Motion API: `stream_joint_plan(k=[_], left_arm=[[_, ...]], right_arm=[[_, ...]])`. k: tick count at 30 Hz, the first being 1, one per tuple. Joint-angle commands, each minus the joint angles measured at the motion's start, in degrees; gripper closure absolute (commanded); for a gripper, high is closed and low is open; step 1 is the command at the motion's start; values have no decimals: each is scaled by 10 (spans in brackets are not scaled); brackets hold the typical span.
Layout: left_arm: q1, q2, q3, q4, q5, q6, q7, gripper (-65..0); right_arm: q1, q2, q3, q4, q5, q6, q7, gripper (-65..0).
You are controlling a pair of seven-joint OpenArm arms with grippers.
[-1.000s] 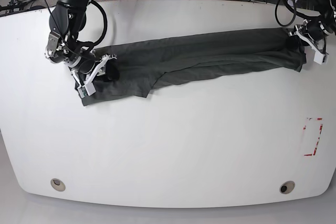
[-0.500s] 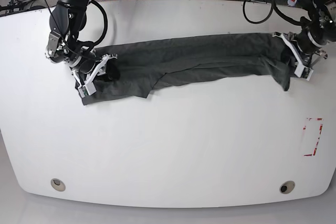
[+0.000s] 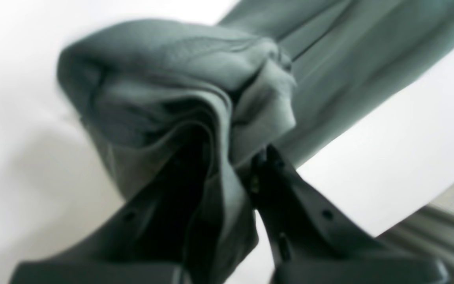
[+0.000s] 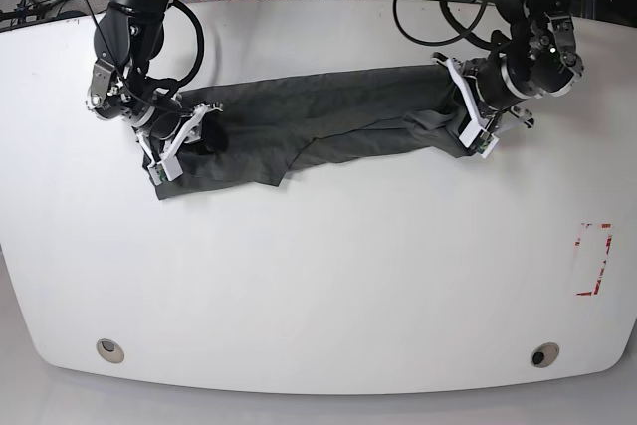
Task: Fold the T-shirt properly
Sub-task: 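Grasp the band end with the left gripper and fold it toward the right gripper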
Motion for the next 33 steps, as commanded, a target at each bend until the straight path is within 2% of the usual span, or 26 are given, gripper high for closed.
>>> stream_joint_plan(k=[1, 10, 14, 16, 23, 27, 29, 33], left_arm=[[-7, 11, 13, 11, -5, -1, -12, 0], [-45, 50, 74, 9, -4, -1, -10, 0], [-60, 55, 105, 8, -4, -1, -10, -3], [-61, 55, 119, 7, -3, -1, -10, -31], [-61, 54, 151, 7, -3, -1, -10, -210], [-61, 54, 172, 7, -3, -1, -10, -260], [-61, 55, 200, 8, -5, 39, -10, -286], [-69, 55, 265, 12, -8, 83, -10, -329]], right_arm=[[-3, 4, 2, -1, -27, -6, -26, -140], [-4, 4, 2, -1, -26, -6, -26, -140], [-4, 4, 2, -1, -27, -6, -26, -140], [-4, 4, 2, -1, -26, -6, -26, -140], [-4, 4, 2, -1, -26, -6, -26, -140], [-4, 4, 1, -1, -25, -6, -26, -140], [-4, 4, 1, -1, -25, -6, -26, -140], [-4, 4, 1, -1, -27, -6, -26, -140]])
